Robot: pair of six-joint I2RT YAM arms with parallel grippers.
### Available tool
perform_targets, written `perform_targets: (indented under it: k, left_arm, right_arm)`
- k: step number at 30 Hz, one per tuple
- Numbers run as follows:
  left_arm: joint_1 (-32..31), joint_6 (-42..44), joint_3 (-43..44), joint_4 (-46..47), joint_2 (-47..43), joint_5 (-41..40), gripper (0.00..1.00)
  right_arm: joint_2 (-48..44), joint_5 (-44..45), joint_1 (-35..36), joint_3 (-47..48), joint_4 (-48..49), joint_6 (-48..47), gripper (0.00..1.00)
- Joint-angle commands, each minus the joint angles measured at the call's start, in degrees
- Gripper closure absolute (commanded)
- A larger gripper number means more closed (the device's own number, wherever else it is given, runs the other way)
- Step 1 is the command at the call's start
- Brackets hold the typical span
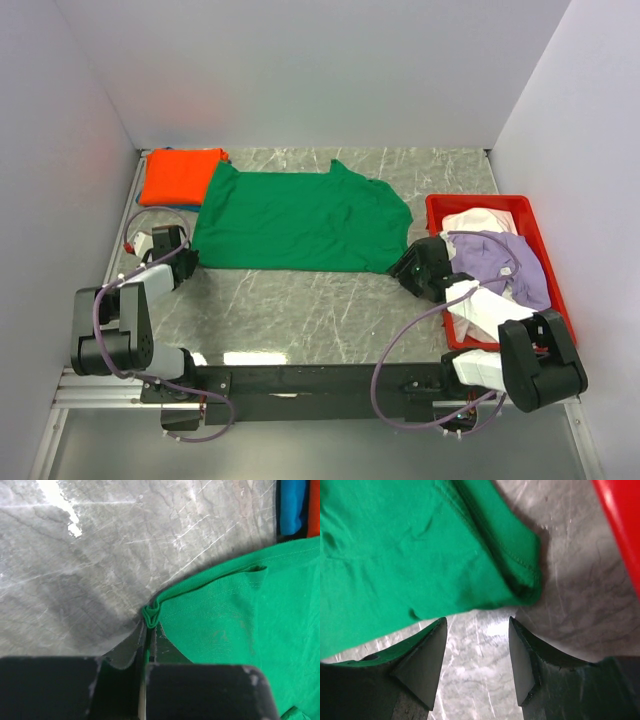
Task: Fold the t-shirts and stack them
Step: Fold the tshirt
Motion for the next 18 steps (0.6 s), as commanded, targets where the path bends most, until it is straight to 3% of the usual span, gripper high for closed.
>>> perform_targets:
  k: [1, 5, 10, 11, 13, 14, 18]
  left_arm:
    - [0.07, 1.16, -0.95, -1.58, -2.37, -1.29, 0.99]
    - [0.07, 1.59, -0.95, -2.2, -3.42, -2.0, 0.99]
    - [0.16, 1.77, -1.38, -3.78, -5.36, -2.53, 0.99]
    - [0.07, 1.68, -1.39, -3.95, -6.06, -2.53, 0.99]
    - [0.07, 1.42, -1.12, -5.7, -6.94, -2.96, 0.99]
    - [0.07, 1.42, -1.04, -6.49, -7.9, -3.31, 0.99]
    - [0.07, 0.8, -0.95, -10.8, -11.94, -5.25, 0.99]
  right_arm:
    - [1.08, 4.23, -1.07, 1.42, 2.04, 0.68, 0.41]
    - [3.97, 6.43, -0.98, 3.52, 1.43, -0.2, 0.41]
    - [7.93, 8.45, -0.98, 6.51, 0.99, -2.3, 0.51]
    - [8.64, 8.63, -0.98, 7.21, 0.81, -3.27, 0.55]
    - [8.82, 9.24, -0.98, 7.92, -1.02, -3.89, 0.87]
    - [7.86, 9.42, -0.98, 8.36, -2.08, -4.41, 0.94]
    - [1.89, 9.34, -1.07, 8.54, -7.08, -5.21, 1.0]
